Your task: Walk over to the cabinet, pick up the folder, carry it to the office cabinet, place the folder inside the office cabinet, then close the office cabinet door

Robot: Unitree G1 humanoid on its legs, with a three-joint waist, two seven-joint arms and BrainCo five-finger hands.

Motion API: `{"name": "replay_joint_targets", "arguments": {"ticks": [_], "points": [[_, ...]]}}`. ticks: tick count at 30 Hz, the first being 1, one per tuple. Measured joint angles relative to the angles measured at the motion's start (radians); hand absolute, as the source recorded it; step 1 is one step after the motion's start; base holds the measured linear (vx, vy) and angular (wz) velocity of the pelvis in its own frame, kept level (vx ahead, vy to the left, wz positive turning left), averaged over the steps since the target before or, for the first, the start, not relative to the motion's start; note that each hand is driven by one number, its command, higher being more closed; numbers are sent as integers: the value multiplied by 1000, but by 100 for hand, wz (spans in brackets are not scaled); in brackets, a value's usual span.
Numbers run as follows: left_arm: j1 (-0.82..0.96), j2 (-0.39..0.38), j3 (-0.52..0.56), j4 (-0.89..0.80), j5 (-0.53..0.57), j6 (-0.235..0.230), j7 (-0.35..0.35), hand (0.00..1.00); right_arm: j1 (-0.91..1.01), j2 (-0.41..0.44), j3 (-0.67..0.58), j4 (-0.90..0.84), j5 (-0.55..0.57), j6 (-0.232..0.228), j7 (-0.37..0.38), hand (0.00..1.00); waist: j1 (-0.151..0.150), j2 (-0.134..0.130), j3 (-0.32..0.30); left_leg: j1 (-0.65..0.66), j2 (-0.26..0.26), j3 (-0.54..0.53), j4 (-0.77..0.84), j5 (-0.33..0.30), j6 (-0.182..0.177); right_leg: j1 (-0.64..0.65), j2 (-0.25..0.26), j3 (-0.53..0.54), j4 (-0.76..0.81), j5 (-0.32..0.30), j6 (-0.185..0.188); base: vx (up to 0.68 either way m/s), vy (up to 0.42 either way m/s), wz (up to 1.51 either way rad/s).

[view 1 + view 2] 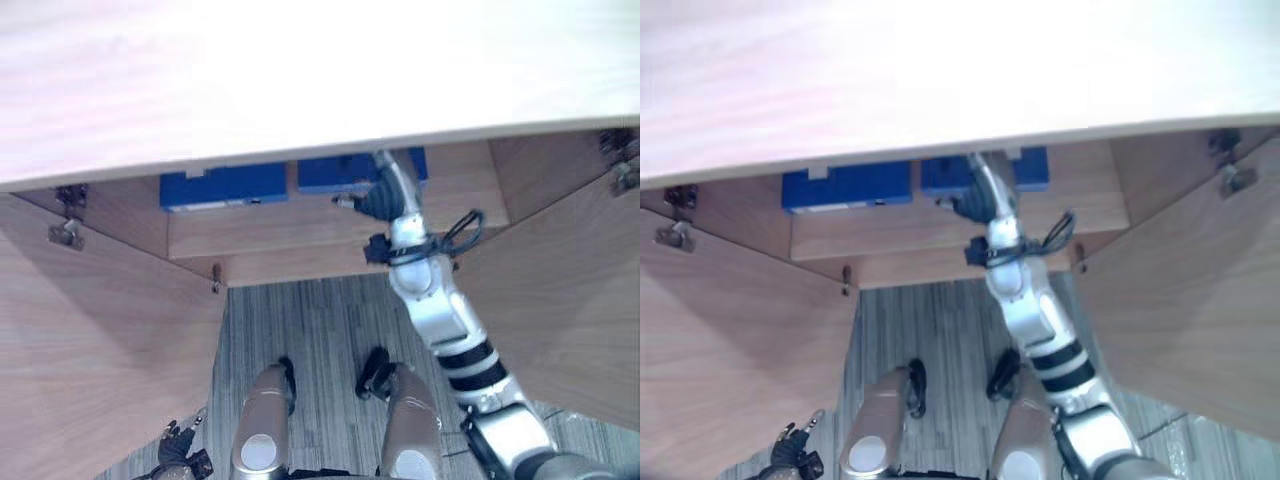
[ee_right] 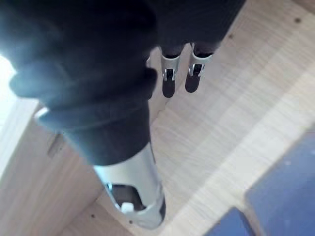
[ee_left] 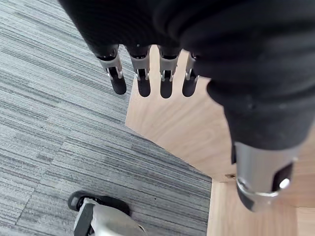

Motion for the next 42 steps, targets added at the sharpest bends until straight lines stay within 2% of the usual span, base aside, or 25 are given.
{"name": "replay_joint_targets", "arguments": {"ticks": [2, 4, 6, 8, 10, 12, 13, 15, 16, 17, 19, 21, 25, 27, 28, 29, 30, 33, 34, 35, 37, 38, 39, 41, 42], "points": [[9, -6, 0, 1, 2, 2, 6, 0, 92, 46, 20, 30, 16, -9, -1, 0, -4, -8, -41, 53, 3, 13, -75, 26, -5, 42, 20, -5, -63, 19, 2, 137, -1, -14], [12, -8, -1, 25, 9, 8, 10, 0, 189, 81, 28, 137, 90, -34, 21, 0, -10, -9, -102, 103, 11, 22, -160, 57, -13, 86, 51, -14, -145, 46, 4, 141, -24, -11], [13, -14, -7, 48, 38, 13, 11, 0, 292, 108, 15, 324, 189, -39, 72, 0, -18, -9, -157, 163, 23, 22, -244, 87, -26, 151, 88, -33, -237, 74, 4, 143, -36, -3], [16, -34, -55, 52, 85, 13, 13, 0, 388, 124, -39, 585, 290, -46, 129, 0, -20, -8, -185, 215, 49, 28, -264, 88, -31, 217, 131, -34, -302, 88, 5, 137, -38, -16], [18, -27, -77, 58, 111, 12, 13, 0, 414, 132, -83, 737, 343, -45, 153, 0, -17, -9, -191, 241, 57, 30, -261, 85, -36, 245, 159, -16, -339, 103, 1, 72, -12, -42], [25, -27, -93, 60, 143, 10, 10, 0, 428, 129, -181, 948, 403, -39, 178, 0, -7, -8, -215, 256, 55, -32, -232, 82, -31, 262, 201, 58, -390, 142, -4, 50, -2, -101], [26, -30, -94, 61, 151, 8, 11, 0, 435, 120, -246, 1012, 424, -36, 175, 0, -8, -6, -221, 252, 29, -137, -201, 53, -11, 272, 211, 102, -411, 159, -5, -5, 39, -119], [36, -39, -99, 70, 145, 7, 11, 0, 429, 117, -381, 1081, 480, -36, 168, 0, -8, 6, -261, 287, -7, -265, -265, 34, -9, 273, 245, 176, -458, 194, 2, -72, 121, -135], [35, -40, -111, 79, 134, 7, 9, 0, 433, 115, -455, 1116, 520, -35, 161, 0, -10, 14, -291, 315, 1, -250, -304, 16, -10, 277, 267, 216, -485, 209, 16, -67, 170, -119], [32, -39, -115, 79, 132, 7, 8, 0, 443, 115, -480, 1124, 535, -33, 156, 0, -15, 9, -303, 327, -1, -234, -321, 15, -11, 279, 268, 232, -502, 221, 16, -49, 195, -91], [24, -38, -141, 90, 133, 8, -7, 0, 487, 113, -611, 1145, 571, -19, 144, 0, -19, 12, -338, 361, -19, -164, -356, 24, 3, 314, 263, 293, -595, 298, 28, -29, 199, -76], [22, -34, -179, 102, 136, 8, -21, 0, 506, 119, -711, 1146, 592, -5, 139, 0, -29, 13, -358, 392, -42, -124, -391, 36, 18, 332, 249, 337, -650, 337, 40, -19, 169, -68], [-24, -42, -284, 145, 177, 9, -62, 0, 505, 132, -757, 1137, 603, 9, 136, 0, -49, 12, -348, 441, -75, -23, -405, 34, 35, 329, 249, 434, -652, 368, 57, -48, 129, -67], [-31, -39, -294, 148, 192, 8, -73, 0, 493, 147, -756, 1124, 627, 9, 135, 0, -52, 15, -331, 459, -75, 51, -402, 30, 42, 295, 263, 451, -609, 373, 50, -87, 73, -88], [-31, -38, -293, 149, 194, 8, -73, 0, 487, 151, -756, 1109, 641, 9, 135, 0, -52, 15, -326, 463, -71, 81, -403, 30, 42, 284, 262, 436, -602, 369, 20, -85, 13, -112], [-37, -52, -290, 148, 192, 10, -72, 0, 480, 148, -759, 1082, 652, 8, 133, 0, -46, 43, -308, 472, -50, 137, -411, 31, 45, 256, 232, 267, -531, 274, -70, -51, 52, -122], [-37, -69, -290, 142, 188, 14, -70, 0, 465, 131, -756, 1073, 689, 8, 122, 0, -47, 67, -291, 498, -28, 192, -422, 33, 46, 210, 166, 79, -364, 215, -84, -25, 75, -122], [-31, -68, -292, 151, 173, 25, -69, 0, 476, 131, -752, 1060, 747, -2, 100, 0, -59, 69, -293, 559, -11, 280, -429, 33, 46, 242, 29, -158, -90, 115, -83, 79, 3, -94], [-30, -68, -292, 154, 171, 25, -69, 0, 479, 131, -751, 1060, 755, -5, 97, 0, -60, 66, -295, 568, -14, 296, -431, 34, 45, 261, 4, -183, -71, 98, -82, 188, -156, -96], [-33, -64, -293, 157, 170, 25, -70, 0, 485, 131, -751, 1070, 755, -11, 96, 0, -60, 51, -304, 577, -43, 315, -434, 38, 40, 271, -14, -234, -94, 52, -59, 185, -160, -99], [-37, -66, -293, 176, 171, 26, -71, 0, 479, 115, -753, 1098, 755, -17, 97, 0, -58, 64, -306, 561, -43, 303, -413, 61, 49, 289, 11, -246, -145, 45, -62, 155, -186, -83], [-37, -61, -302, 177, 173, 26, -75, 0, 486, 106, -756, 1133, 756, -16, 97, 0, -60, 58, -304, 553, -50, 250, -399, 54, 50, 323, 29, -232, -209, 54, -48, -4, -187, -51], [-36, -58, -312, 177, 173, 24, -76, 0, 490, 98, -765, 1157, 758, -16, 95, 0, -59, 58, -305, 563, -73, 180, -479, 55, 41, 357, 55, -218, -265, 70, -35, -90, -152, -48], [-37, -55, -311, 175, 174, 24, -79, 0, 488, 97, -767, 1177, 758, -17, 96, 0, -61, 58, -305, 545, -71, 150, -535, 109, 44, 370, 92, -207, -295, 79, -35, -185, -32, -46], [-38, -53, -300, 174, 169, 25, -80, 0, 485, 103, -764, 1190, 758, -17, 96, 0, -54, 47, -311, 539, -57, 150, -524, 132, 33, 364, 116, -178, -306, 82, -34, -186, -43, -55]]}}
